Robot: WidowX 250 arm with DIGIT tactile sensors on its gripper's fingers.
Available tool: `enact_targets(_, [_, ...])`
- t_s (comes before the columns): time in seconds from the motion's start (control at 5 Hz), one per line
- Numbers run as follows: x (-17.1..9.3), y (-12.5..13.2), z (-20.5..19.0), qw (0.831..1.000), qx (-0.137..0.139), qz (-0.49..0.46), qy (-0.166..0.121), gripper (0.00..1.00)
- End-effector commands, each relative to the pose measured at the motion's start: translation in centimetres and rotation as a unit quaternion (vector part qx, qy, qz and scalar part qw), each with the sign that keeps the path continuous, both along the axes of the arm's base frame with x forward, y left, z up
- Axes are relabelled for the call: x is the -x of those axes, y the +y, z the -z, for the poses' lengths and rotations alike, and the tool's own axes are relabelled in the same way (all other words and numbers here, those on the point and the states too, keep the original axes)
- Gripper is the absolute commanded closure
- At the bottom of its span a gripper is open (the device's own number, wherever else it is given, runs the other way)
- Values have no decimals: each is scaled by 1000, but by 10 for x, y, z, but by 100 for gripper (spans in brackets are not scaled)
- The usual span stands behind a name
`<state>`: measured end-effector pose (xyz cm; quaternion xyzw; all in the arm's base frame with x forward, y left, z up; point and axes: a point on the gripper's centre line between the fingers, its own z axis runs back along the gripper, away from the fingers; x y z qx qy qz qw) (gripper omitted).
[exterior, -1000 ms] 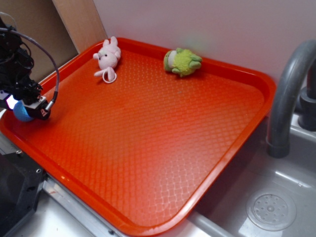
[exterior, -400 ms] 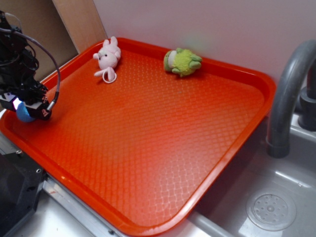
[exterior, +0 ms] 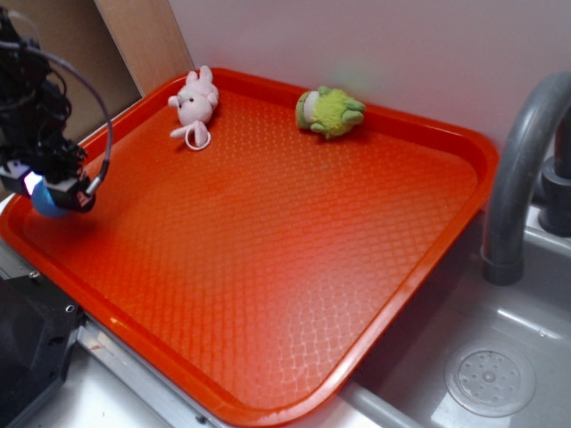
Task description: Grab the blue ball.
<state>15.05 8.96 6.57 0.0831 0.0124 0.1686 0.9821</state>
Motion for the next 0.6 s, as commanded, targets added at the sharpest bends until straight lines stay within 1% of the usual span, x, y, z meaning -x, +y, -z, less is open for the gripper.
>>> enact_targets(0.0, [-46,-64,-115,996,0,73,-54,100])
enact_targets(0.2, [-50,-75,-156,994,24,90,-61,100])
enact_targets(0.4, [-46,-81,-171,990,60,106,-71,100])
